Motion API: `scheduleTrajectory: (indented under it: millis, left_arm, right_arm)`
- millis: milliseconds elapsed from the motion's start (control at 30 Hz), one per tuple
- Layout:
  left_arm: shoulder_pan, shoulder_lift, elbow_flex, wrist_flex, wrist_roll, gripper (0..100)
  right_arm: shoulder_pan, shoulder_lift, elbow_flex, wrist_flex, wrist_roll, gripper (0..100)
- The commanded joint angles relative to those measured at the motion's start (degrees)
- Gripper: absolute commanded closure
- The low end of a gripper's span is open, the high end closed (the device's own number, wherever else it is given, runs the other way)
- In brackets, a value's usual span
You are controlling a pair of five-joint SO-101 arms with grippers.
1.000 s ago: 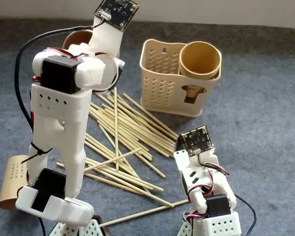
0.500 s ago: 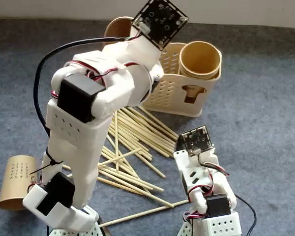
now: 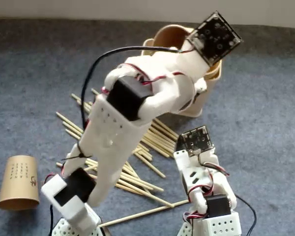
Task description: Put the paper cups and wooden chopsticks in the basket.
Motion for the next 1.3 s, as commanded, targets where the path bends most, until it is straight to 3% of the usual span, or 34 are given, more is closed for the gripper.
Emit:
scheduleTrajectory:
  millis: [0,533,733,1267]
  left_arm:
    - [1.7,2.3,-0.8,-1.9,0.2,99]
    - [1.5,5.8,-0.7,-3.8,-6.2,99]
    - [0.5,5.8,-0.7,-4.0,-6.0,89]
    - [-2.2,5.8,-0.5,-11.3,-5.9,90]
  right_arm:
    - [-0.3,-0.2,5.4,0.7,0.7,99.2]
    - [-0.4,-0.2,5.6,0.7,0.8,99.2]
    - [-0.4,-0.2,5.6,0.7,0.8,99.2]
    - [-0.4,-0.3,5.7,0.7,0.8,99.2]
